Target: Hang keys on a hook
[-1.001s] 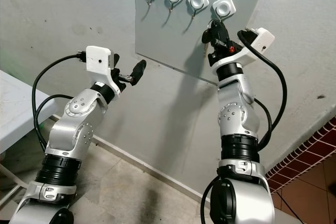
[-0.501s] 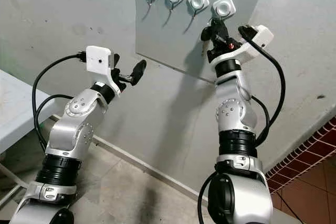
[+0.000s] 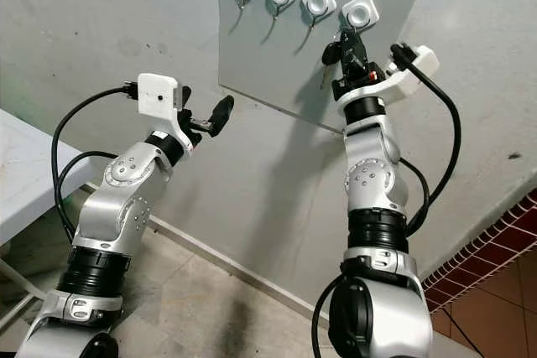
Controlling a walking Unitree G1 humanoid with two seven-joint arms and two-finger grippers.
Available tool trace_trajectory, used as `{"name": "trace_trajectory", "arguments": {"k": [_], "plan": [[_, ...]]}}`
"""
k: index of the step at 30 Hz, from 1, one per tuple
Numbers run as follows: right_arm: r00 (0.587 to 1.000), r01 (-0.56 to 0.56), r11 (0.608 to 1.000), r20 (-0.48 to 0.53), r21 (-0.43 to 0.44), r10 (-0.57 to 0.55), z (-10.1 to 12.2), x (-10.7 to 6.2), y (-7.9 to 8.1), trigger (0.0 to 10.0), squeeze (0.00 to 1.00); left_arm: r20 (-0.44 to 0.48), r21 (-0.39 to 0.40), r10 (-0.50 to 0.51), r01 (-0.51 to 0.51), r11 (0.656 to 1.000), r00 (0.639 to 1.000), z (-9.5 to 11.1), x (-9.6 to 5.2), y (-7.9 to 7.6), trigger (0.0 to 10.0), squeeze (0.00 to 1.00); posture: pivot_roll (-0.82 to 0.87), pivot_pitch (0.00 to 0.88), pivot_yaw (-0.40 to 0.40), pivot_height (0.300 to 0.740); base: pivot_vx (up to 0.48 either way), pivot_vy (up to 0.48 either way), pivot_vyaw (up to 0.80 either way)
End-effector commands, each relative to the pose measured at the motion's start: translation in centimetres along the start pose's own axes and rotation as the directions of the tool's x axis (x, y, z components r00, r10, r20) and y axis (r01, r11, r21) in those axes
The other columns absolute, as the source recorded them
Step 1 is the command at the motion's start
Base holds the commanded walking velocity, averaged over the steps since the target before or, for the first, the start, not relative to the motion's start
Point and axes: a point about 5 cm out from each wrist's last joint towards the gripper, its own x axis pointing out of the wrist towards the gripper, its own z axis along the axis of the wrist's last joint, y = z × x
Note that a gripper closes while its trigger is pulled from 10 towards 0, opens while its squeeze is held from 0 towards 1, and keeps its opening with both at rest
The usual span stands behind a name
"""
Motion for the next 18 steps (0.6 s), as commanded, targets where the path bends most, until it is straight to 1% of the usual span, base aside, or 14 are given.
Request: {"name": "trace_trajectory", "arguments": {"k": [1,4,9,18], "plan": [[0.999,-0.036,0.999,0.02,-0.013,0.036,0.5,0.0,0.4,10.0,0.0,0.02,0.011,-0.014,0.014,1.0,1.0,0.7,0.2,-0.5,10.0,0.0,-0.03,0.0,-0.09,0.724,0.0,0.0,0.0],[0.996,-0.077,0.997,0.036,-0.015,0.077,0.6,-0.1,1.0,10.0,0.0,0.019,0.011,-0.016,0.016,1.0,1.0,0.7,0.2,-0.5,10.0,0.0,-0.03,0.0,-0.088,0.724,0.0,0.0,0.0],[0.997,-0.066,0.998,0.036,-0.009,0.066,0.6,0.0,0.9,10.0,0.0,0.02,0.011,-0.016,0.016,1.0,1.0,0.7,0.3,-0.5,10.0,0.0,-0.03,0.0,-0.088,0.724,0.0,0.0,0.0],[1.0,0.023,1.0,0.02,-0.009,-0.023,0.5,0.1,-0.2,10.0,0.0,0.02,0.005,-0.008,0.008,1.0,1.0,0.7,0.2,-0.3,10.0,0.0,-0.03,0.0,-0.094,0.724,0.0,0.0,0.0]]}}
